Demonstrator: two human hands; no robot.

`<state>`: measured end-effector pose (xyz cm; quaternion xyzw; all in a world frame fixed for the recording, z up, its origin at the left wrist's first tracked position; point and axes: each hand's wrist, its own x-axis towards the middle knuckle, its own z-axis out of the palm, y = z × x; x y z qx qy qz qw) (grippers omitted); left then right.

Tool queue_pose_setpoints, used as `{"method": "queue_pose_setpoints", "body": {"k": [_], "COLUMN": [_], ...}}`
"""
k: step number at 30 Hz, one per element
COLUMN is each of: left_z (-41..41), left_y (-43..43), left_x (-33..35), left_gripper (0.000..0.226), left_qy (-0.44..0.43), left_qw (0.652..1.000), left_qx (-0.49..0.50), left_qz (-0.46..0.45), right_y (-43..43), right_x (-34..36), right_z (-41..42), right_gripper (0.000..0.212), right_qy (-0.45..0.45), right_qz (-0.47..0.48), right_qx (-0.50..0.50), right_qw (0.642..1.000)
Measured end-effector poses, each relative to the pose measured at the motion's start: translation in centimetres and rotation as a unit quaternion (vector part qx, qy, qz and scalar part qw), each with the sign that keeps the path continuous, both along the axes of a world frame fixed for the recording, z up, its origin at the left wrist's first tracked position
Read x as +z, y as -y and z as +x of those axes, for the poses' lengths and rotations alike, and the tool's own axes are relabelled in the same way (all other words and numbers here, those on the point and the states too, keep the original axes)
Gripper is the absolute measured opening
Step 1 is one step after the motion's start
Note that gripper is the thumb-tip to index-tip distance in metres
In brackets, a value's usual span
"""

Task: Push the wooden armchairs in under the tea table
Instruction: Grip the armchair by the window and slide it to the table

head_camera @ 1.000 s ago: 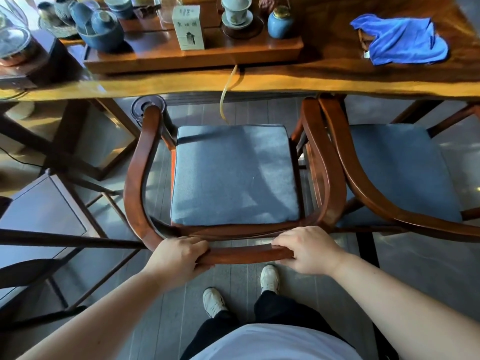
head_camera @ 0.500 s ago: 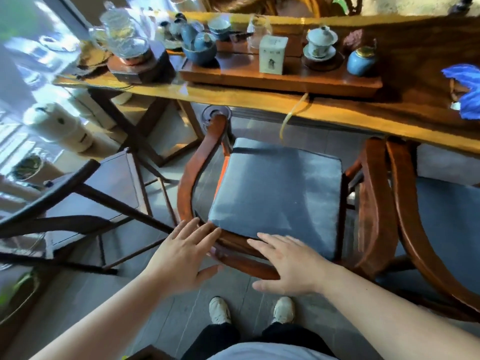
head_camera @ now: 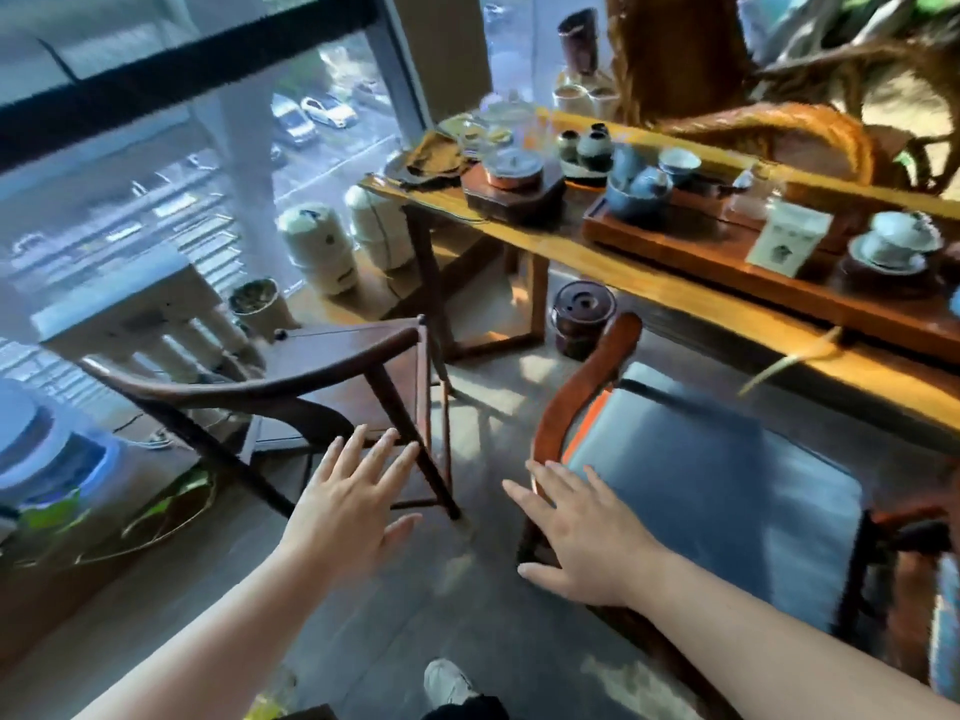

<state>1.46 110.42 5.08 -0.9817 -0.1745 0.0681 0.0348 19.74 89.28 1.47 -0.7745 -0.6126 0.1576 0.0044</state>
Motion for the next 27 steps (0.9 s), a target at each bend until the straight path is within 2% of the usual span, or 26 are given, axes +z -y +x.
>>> {"method": "queue_pose_setpoints", "body": {"k": [11,14,21,27], "left_z": [-4.7,-4.6,-4.4,-4.0], "left_y": [-12.2,-13.4,-20.8,-26.2], "left_x": [0.0,-0.3,-1.3,-2.9], "left_gripper": [0.073,0.077,0.079,0.081], "left_qy": [0.025,0.026,-0.007,-0.058], "left_qw": [0.995,0.995,0.99,0.985], "left_qx": [0.094,0.099,0.143,0.161], "left_qz": [-0.004,-0.008,0.004,0.003], "right_y": [-15.6,-17.5,-28.1,-36.3], "right_x": [-0.1,0.1,-0.5,-1.9], "right_z": [-2.5,-2.2,-1.2,-0.7], "right_gripper": [0.085,0.083,0.08,0.079], "right_qy": [0.032,0.046,0.038,-0.004], "right_qz": [0.001,-0.001,0.028,0.036], "right_qx": [0.057,0.065,0.116,0.147], "right_qw": [0.998,0.997,0.992,0.988]}}
